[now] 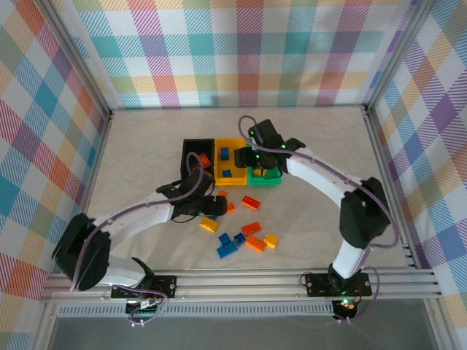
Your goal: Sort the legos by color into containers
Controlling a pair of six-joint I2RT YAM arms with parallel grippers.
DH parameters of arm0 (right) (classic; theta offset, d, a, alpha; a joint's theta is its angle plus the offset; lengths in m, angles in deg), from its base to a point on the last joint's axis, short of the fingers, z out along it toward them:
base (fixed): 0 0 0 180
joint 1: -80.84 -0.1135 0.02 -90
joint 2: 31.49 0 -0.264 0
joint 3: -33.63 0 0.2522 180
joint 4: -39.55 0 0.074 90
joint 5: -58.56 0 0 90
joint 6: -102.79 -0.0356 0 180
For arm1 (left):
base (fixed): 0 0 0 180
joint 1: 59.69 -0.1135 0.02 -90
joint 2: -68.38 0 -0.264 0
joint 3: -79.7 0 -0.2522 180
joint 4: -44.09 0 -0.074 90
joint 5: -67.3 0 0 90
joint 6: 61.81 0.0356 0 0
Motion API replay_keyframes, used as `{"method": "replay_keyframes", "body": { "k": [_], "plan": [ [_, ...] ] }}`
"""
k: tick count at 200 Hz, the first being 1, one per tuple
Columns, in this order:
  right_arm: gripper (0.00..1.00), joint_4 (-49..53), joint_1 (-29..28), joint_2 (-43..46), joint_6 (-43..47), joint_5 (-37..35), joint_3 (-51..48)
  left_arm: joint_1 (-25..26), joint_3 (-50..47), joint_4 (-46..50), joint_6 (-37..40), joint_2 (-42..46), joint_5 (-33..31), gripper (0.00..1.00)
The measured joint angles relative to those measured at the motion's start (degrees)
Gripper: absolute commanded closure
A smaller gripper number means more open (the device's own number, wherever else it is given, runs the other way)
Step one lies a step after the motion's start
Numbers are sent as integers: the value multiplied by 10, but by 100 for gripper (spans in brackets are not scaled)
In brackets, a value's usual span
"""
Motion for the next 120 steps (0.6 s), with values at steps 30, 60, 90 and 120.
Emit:
{"method": "replay_keyframes", "body": {
  "k": [30, 60, 90, 120],
  "plan": [
    [33, -26, 0, 63, -10, -4, -82, 14, 70, 0, 31, -83, -26, 32],
    [32, -36, 1, 101, -19, -6, -124, 16, 128, 12, 60, -156, -71, 42],
    [32, -45, 6, 128, -19, -7, -138, 16, 149, 21, 71, -193, -108, 45],
    [32, -54, 12, 146, -19, -7, -147, 19, 164, 31, 83, -225, -137, 54]
  ]
}}
